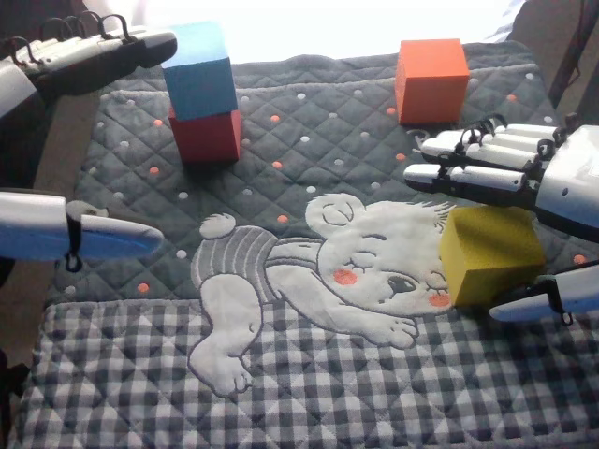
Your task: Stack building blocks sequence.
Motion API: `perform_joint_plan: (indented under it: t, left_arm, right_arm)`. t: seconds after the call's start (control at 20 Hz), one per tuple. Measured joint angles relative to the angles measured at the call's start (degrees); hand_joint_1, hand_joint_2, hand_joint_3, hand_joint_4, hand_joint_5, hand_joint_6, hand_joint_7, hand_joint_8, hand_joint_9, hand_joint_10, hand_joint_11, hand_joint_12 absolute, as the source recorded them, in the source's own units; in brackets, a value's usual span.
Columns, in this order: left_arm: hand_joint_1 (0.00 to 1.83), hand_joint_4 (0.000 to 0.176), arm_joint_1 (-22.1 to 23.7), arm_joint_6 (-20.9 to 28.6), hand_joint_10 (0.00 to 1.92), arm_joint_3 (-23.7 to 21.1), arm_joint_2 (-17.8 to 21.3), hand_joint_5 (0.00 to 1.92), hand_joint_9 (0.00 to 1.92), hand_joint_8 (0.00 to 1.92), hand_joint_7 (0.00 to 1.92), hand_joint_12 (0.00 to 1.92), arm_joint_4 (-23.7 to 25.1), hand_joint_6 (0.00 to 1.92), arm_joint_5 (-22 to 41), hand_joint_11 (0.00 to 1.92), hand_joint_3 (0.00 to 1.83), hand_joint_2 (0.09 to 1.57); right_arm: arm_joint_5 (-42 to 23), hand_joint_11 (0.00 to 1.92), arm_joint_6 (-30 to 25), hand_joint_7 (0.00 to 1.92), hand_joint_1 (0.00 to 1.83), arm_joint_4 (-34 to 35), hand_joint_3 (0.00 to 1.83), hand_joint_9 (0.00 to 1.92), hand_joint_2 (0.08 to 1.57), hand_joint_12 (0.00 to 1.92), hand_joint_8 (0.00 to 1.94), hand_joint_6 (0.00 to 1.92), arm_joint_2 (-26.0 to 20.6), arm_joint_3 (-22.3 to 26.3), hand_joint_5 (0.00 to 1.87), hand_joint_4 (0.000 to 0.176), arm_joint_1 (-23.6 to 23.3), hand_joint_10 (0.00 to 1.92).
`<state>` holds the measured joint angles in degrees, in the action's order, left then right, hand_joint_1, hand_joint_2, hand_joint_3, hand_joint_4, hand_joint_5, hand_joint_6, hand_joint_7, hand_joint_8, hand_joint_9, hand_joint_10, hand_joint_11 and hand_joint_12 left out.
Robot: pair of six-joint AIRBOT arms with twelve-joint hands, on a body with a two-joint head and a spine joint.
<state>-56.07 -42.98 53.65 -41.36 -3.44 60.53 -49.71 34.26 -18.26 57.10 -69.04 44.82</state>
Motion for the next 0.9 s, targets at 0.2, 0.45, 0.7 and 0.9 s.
perform_joint_plan:
  t: [0.2,0.45,0.7,0.9]
  left_arm:
    - [0.85,0.095,0.00,0.20,0.00,-0.02,-0.33,0.20,0.14,0.00,0.15,0.59,0.20,0.00,-0.13,0.00,0.00,0.87]
    - [0.86,0.084,0.00,0.33,0.00,0.28,-0.63,0.21,0.11,0.00,0.13,0.59,-0.63,0.00,0.15,0.00,0.00,0.87]
    - [0.88,0.050,-0.66,0.35,0.02,0.52,-1.14,0.25,0.17,0.01,0.17,0.72,-1.11,0.01,0.35,0.00,0.00,0.88]
    - [0.88,0.068,-0.74,0.35,0.01,0.57,-1.36,0.26,0.19,0.00,0.18,0.74,-1.40,0.00,0.15,0.00,0.00,0.87]
  right_arm:
    - [1.90,0.05,0.00,0.46,1.11,-0.04,0.00,0.53,1.00,1.25,0.01,0.00,0.50,-0.79,0.38,0.108,-0.04,0.03]
    - [1.40,0.59,-0.44,0.76,1.20,0.94,0.00,0.77,1.02,1.35,0.01,0.00,0.92,-0.92,0.65,0.003,-0.28,0.57]
    - [0.90,1.17,-0.44,0.97,1.25,1.03,0.00,1.16,1.16,1.87,1.26,0.99,0.92,-1.01,0.84,0.000,-0.72,1.56]
    - [-0.02,1.11,-0.85,1.11,1.25,0.44,0.00,1.21,1.12,1.68,1.10,0.94,0.02,-1.09,0.91,0.000,-3.37,1.40]
